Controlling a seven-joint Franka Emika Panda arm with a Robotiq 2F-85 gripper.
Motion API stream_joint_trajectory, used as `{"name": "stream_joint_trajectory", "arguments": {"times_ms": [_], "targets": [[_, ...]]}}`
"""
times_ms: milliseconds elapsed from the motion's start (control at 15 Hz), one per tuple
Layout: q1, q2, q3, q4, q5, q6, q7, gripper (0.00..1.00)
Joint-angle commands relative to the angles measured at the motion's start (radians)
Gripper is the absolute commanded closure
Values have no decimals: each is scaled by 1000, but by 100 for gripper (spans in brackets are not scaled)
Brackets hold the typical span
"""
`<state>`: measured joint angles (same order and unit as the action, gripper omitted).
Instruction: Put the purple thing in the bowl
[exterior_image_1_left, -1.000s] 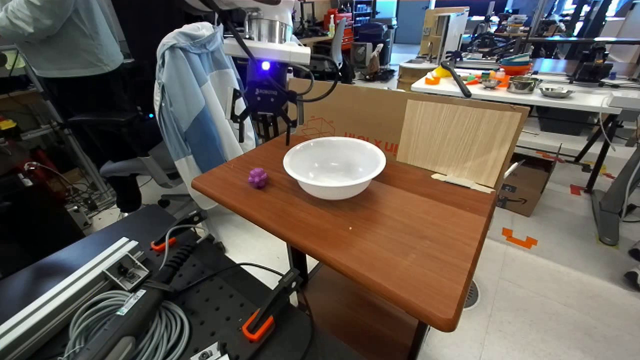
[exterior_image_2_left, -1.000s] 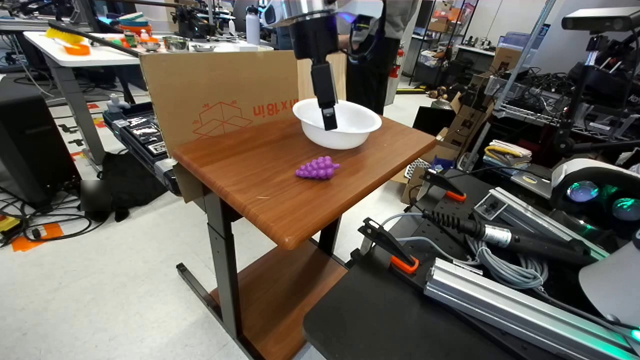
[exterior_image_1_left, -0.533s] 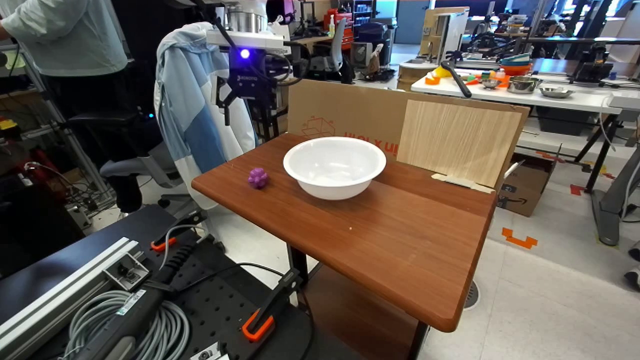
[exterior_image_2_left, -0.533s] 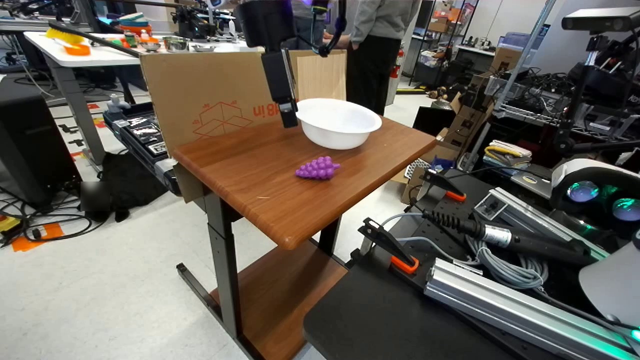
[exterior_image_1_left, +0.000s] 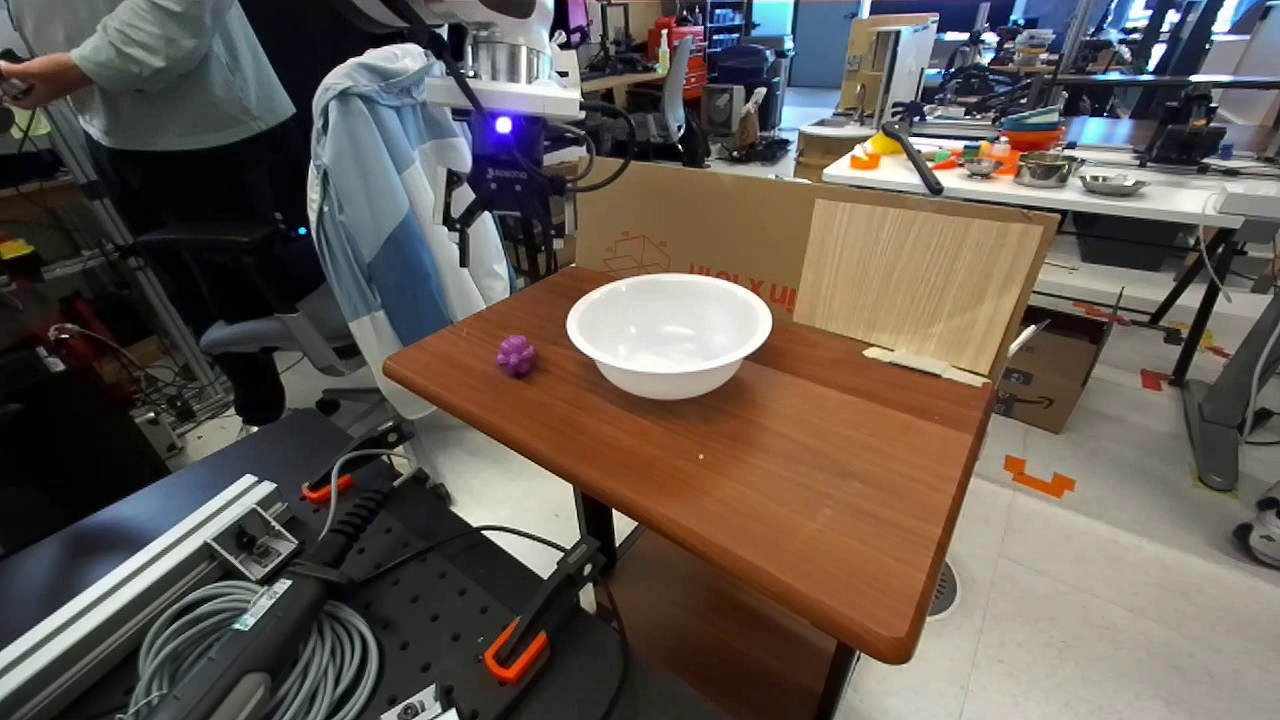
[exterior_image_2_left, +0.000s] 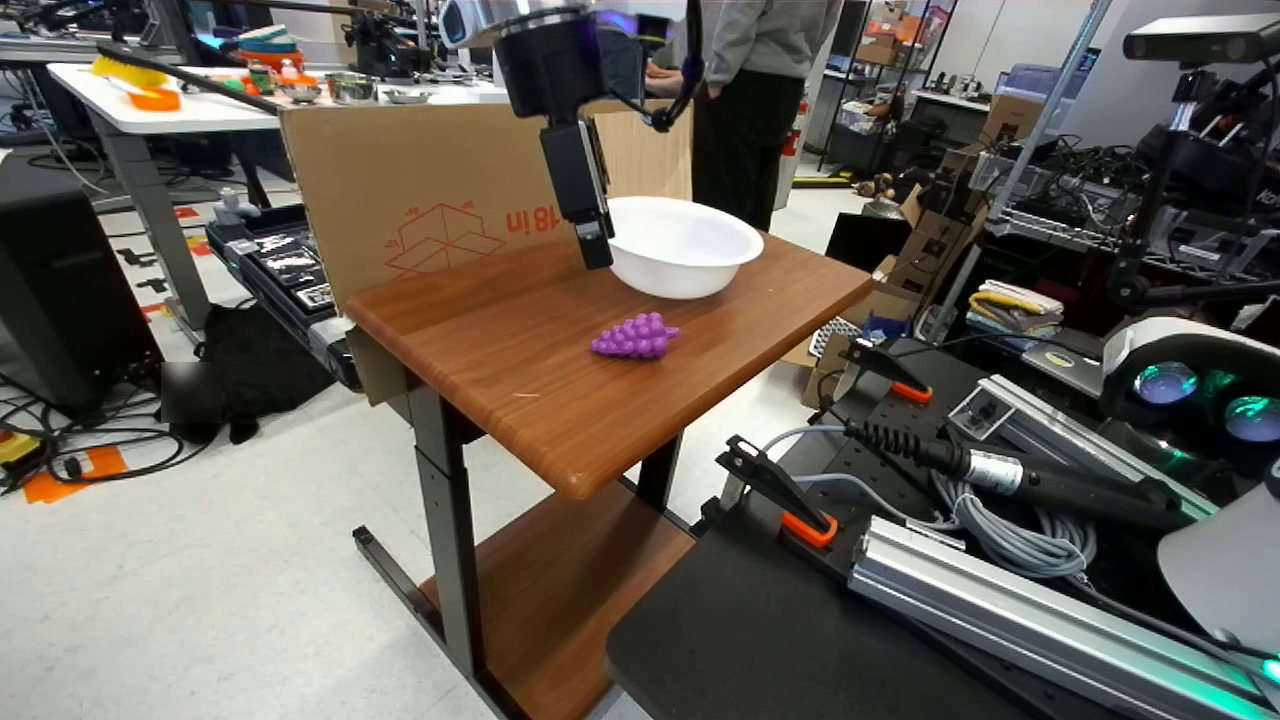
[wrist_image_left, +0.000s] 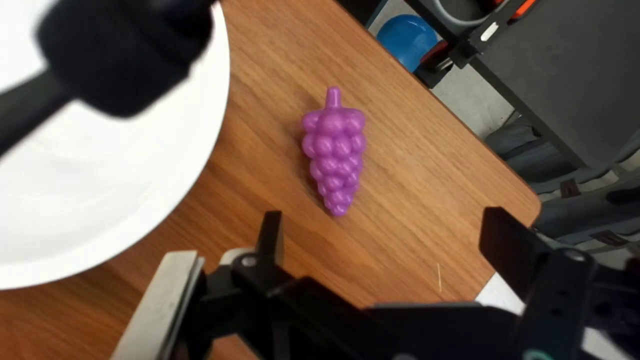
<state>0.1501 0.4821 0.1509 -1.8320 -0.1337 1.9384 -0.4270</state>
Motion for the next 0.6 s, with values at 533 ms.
{"name": "stream_joint_trajectory", "arguments": {"times_ms": [533], "targets": [[-35,155,1,85,15,-96,29,0]]}}
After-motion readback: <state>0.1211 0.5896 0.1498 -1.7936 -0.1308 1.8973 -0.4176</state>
